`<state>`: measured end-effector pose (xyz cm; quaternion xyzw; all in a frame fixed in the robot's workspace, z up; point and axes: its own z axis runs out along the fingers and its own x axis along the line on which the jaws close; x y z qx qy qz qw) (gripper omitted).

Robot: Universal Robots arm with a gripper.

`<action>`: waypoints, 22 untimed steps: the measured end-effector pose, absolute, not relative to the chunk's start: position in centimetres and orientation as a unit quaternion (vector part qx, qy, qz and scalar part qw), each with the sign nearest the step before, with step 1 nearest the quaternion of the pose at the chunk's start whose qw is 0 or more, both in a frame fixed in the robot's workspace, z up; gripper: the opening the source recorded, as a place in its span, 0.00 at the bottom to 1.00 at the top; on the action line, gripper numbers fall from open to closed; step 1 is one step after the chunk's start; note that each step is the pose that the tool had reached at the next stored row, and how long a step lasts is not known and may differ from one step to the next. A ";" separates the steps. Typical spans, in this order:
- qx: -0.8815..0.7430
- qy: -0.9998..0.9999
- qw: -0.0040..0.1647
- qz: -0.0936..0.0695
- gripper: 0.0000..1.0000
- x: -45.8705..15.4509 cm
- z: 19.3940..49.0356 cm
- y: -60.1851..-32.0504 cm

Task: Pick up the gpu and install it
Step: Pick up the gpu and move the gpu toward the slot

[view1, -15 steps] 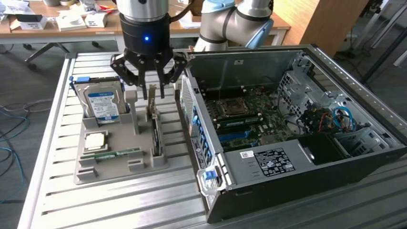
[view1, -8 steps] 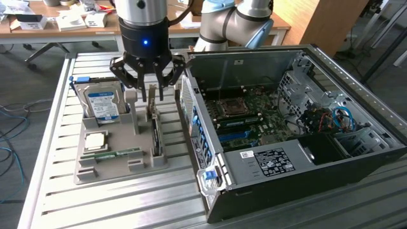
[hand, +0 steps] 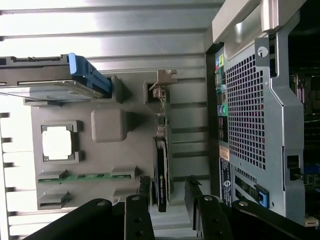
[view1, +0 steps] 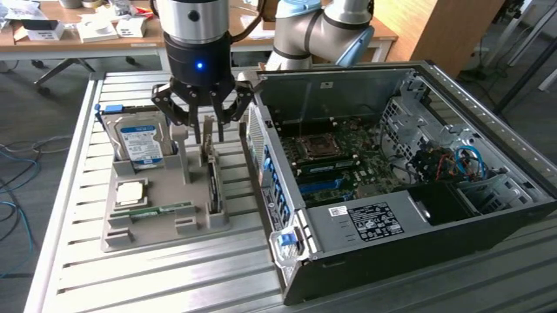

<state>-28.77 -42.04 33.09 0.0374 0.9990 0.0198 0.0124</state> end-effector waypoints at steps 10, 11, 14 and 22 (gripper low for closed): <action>0.037 0.999 0.012 0.020 0.42 -28.8 31.4 -42.0; 0.037 0.999 0.012 0.020 0.42 -28.8 31.3 -42.0; 0.037 0.999 0.012 0.020 0.42 -28.8 30.9 -42.0; 0.037 0.999 0.012 0.020 0.42 -28.8 30.5 -42.0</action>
